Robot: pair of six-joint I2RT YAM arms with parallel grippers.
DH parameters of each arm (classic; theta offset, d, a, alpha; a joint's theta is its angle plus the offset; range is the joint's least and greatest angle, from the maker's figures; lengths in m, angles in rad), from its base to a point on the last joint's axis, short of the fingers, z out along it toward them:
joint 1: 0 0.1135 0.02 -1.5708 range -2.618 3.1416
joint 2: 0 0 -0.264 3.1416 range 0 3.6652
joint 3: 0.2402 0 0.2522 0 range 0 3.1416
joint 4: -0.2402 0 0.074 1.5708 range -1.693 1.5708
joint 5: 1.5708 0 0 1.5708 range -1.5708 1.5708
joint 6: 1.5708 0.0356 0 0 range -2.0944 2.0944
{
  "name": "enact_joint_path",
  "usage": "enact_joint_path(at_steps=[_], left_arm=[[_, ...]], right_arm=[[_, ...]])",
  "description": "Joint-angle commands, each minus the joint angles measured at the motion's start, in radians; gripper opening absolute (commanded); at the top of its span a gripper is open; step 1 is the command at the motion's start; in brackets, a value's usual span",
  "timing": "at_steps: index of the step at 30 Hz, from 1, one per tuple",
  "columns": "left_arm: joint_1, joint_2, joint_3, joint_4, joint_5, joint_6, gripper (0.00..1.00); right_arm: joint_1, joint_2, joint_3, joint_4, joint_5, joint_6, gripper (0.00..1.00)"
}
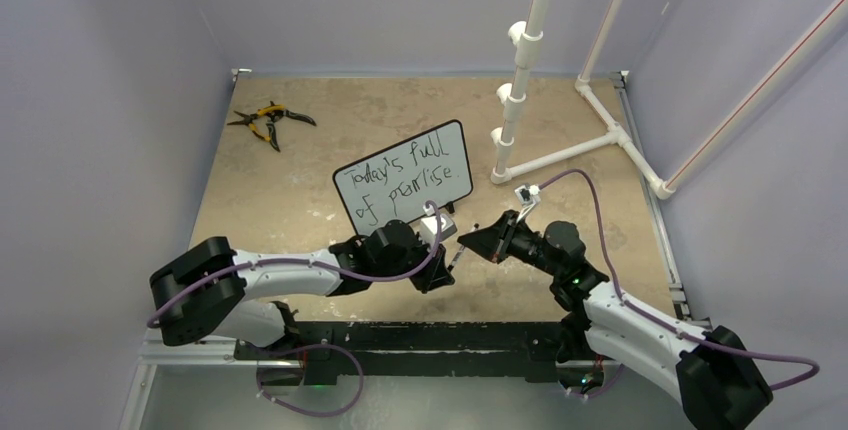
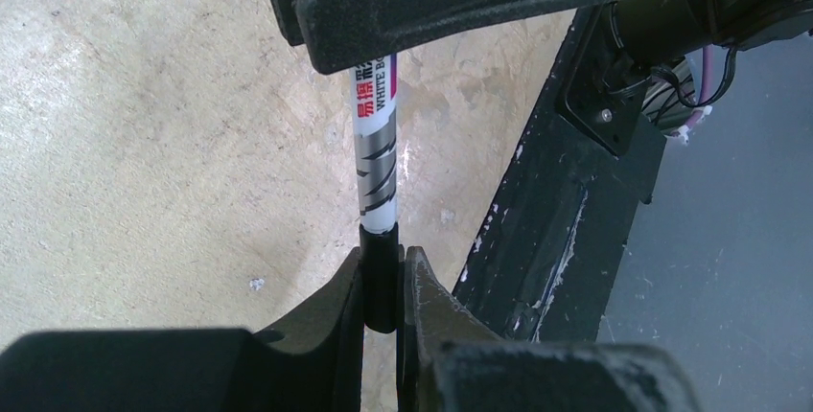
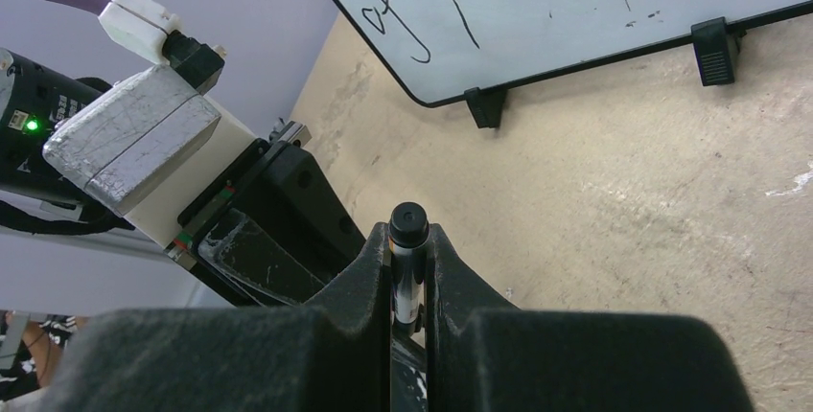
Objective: Write a sentence on the whiteboard
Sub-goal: Insert the whiteboard marker without the cap into the pen cap.
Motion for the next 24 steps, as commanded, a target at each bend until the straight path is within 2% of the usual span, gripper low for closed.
enact_joint_path(at_steps=[1,24], left_arm=[[0.058,-0.026,0.144,0.325,-0.105,0.039,0.0],[0.093,-0.005,0.223,0.408,-0.046,0.109,0.0]], right_arm=[[0.071,0.031,-0.045,-0.167,-0.266,-0.003,0.0],[0.074,0.076,-0.038,-0.204,-0.311,-0.006,0.0]])
